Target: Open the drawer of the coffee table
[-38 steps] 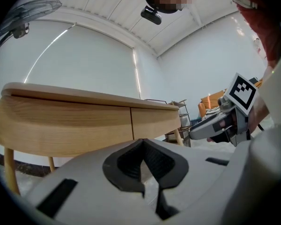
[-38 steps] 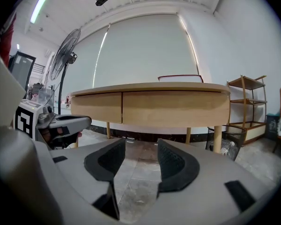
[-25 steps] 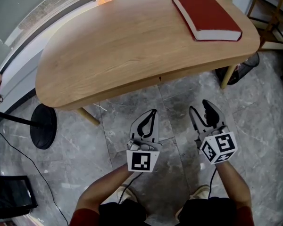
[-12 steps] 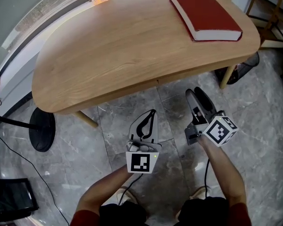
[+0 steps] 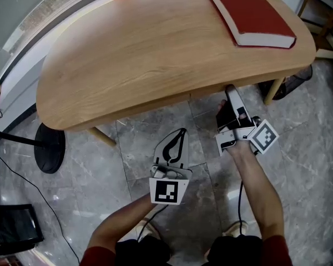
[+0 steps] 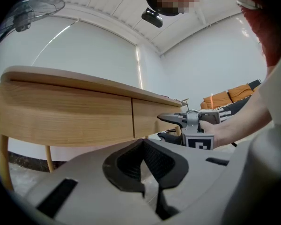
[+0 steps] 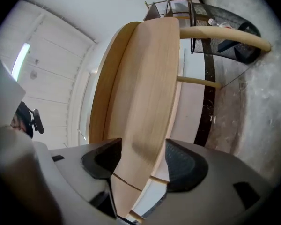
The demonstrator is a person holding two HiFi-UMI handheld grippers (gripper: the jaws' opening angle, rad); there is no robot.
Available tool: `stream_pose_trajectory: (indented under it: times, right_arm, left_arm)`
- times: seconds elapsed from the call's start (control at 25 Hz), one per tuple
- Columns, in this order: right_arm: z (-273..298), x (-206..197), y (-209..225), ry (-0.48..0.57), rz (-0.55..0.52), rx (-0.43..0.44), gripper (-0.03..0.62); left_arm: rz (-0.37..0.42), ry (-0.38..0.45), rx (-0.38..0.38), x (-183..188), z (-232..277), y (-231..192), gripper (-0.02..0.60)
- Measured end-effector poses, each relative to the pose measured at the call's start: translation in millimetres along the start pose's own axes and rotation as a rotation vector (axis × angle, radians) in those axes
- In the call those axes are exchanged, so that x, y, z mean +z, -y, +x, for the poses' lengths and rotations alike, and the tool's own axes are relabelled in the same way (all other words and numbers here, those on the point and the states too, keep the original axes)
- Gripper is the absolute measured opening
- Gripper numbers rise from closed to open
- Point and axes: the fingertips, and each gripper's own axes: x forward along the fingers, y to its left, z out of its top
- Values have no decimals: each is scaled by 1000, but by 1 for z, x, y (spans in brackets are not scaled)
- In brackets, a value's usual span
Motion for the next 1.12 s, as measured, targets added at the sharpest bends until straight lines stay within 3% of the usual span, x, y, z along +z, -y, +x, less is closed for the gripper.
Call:
stream_pose_trajectory:
  times: [0.24, 1.12]
  right_arm:
    - [6, 13, 4, 67, 145, 72, 270]
    - [-28, 5, -10, 38, 120, 84, 259]
  left_arm:
    - [7, -3, -11, -5, -1, 4, 8]
    - [1, -8, -9, 4, -13, 9, 8]
